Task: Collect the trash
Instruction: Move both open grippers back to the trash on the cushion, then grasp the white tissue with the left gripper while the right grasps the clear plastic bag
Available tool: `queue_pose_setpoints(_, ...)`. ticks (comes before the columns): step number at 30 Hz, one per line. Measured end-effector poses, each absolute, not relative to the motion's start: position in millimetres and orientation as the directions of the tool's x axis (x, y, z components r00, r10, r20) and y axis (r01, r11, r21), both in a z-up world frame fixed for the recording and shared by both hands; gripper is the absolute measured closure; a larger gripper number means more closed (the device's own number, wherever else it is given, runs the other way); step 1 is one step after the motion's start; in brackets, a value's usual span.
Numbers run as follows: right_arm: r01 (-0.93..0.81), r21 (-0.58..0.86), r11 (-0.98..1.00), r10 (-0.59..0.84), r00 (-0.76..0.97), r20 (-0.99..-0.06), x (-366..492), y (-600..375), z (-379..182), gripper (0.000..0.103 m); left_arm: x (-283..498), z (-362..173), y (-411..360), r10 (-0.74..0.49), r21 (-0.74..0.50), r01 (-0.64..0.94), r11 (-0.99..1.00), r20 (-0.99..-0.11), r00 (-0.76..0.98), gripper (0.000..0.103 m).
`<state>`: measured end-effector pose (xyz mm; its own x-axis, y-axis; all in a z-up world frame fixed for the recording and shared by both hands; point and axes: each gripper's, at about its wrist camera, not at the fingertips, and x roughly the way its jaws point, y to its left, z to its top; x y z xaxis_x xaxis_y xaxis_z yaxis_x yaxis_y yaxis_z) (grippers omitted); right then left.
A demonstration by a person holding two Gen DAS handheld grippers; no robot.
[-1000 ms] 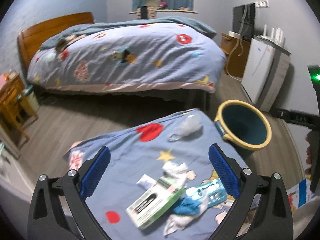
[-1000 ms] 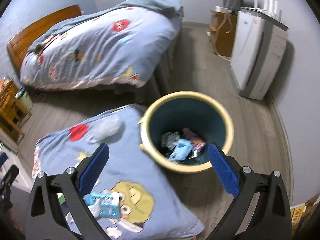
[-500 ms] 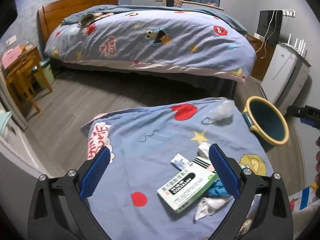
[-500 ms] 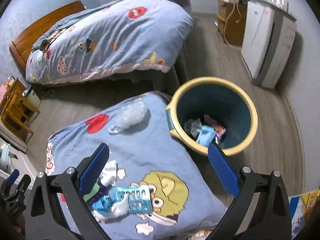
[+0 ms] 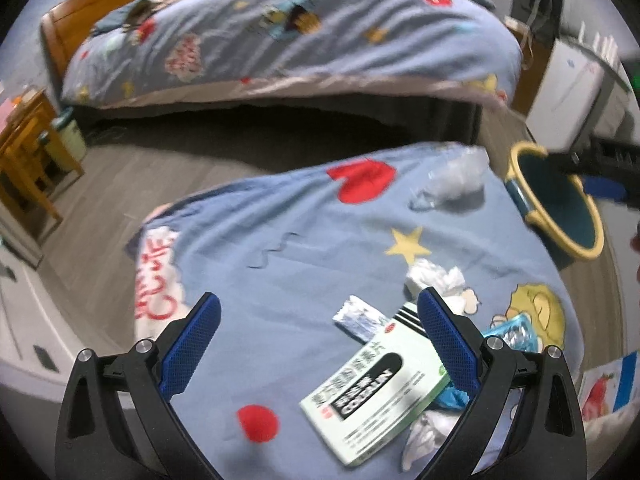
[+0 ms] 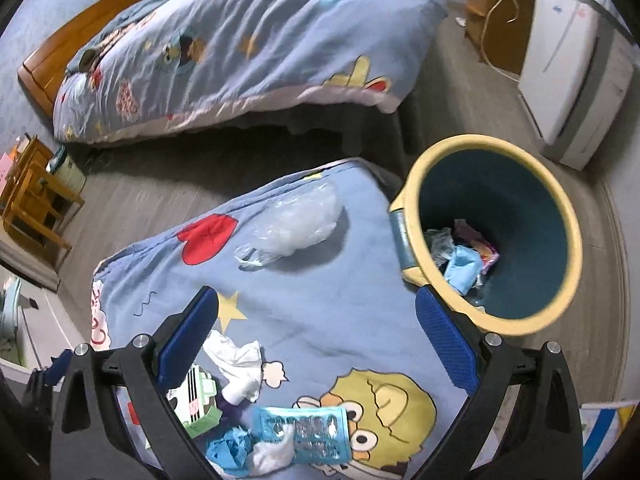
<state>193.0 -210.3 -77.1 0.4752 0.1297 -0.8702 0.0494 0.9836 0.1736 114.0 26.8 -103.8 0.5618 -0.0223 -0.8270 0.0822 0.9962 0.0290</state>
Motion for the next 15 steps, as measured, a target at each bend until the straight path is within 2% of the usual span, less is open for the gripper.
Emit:
queue_pose_setpoints(3, 0.036, 0.158, 0.987, 0.125, 0.451, -0.884, 207, -210, -88, 0.006, 125, -119, 5, -0.037, 0.043, 0.135, 0.990, -0.842, 0.538, 0.006)
queue_pose_setpoints(8, 0.050, 0.158, 0.986, 0.122, 0.421, -0.899, 226, -220, -104, 0.008, 136, -138, -21, -0.106, -0.020, 0.173, 0.985, -0.859, 0.501, 0.006)
queue_pose_setpoints(12, 0.046, 0.150, 0.988, 0.119, 0.402, -0.908, 238, -226, -114, 0.012, 140, -147, -43, -0.111, 0.015, 0.247, 0.969, -0.867, 0.487, 0.007)
queue_pose_setpoints(15, 0.064, 0.178, 0.982, 0.139, 0.396, -0.908, 245, -233, -118, 0.015, 145, -151, -51, -0.144, -0.011, 0.276, 0.961, -0.872, 0.467, 0.008)
